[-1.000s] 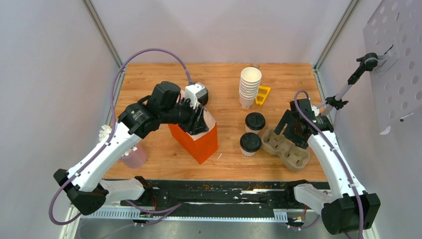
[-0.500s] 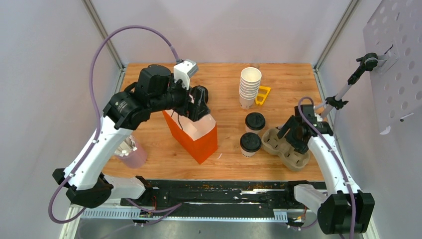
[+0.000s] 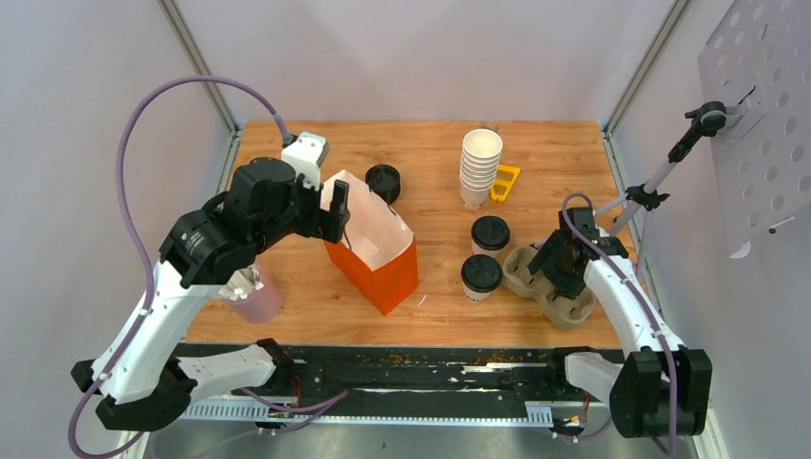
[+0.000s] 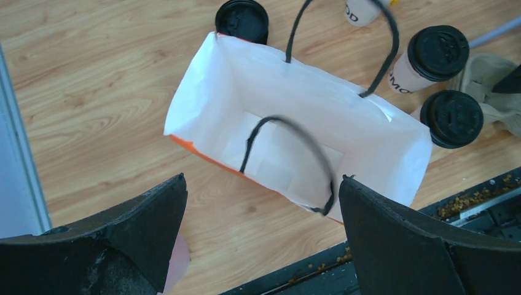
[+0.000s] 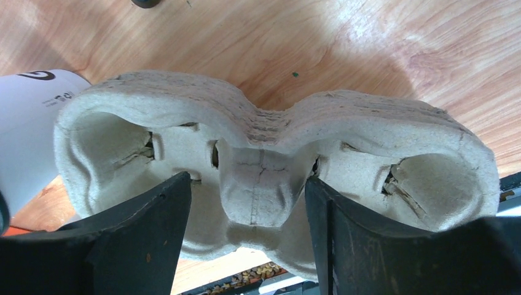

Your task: Pack the takeout coffee

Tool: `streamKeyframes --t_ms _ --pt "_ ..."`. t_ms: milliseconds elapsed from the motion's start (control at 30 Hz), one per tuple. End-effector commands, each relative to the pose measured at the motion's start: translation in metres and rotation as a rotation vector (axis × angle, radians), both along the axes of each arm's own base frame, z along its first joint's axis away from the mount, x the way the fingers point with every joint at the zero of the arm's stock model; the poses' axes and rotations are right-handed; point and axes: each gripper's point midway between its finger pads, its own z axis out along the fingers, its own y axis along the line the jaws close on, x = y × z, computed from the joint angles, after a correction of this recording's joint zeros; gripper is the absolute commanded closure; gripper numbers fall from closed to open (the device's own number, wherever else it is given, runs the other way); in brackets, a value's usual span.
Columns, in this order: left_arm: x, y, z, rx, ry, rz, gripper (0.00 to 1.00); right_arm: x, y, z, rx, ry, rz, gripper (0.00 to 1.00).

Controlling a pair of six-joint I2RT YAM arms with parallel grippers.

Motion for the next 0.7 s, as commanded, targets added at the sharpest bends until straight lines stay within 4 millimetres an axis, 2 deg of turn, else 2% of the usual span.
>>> streamKeyframes --t_ms 0,333,467,667 --pt "0.004 0.014 -0.003 0.037 -0.029 0.053 0.0 0.005 -0.003 -0.001 -0.009 -0.041 -0.002 0.34" --pt "-0.001 0.02 -0.019 0.088 -0.007 0.045 0.0 0.002 -0.007 0.009 -0.037 -0.066 0.012 0.47" --pt "-0.002 0.026 -0.02 0.111 -0.016 0.055 0.0 0.002 -0.009 0.015 -0.05 -0.096 0.022 0.52" --pt "-0.002 0.025 -0.018 0.101 -0.019 0.049 0.0 0.004 -0.01 0.023 -0.054 -0.107 0.034 0.58"
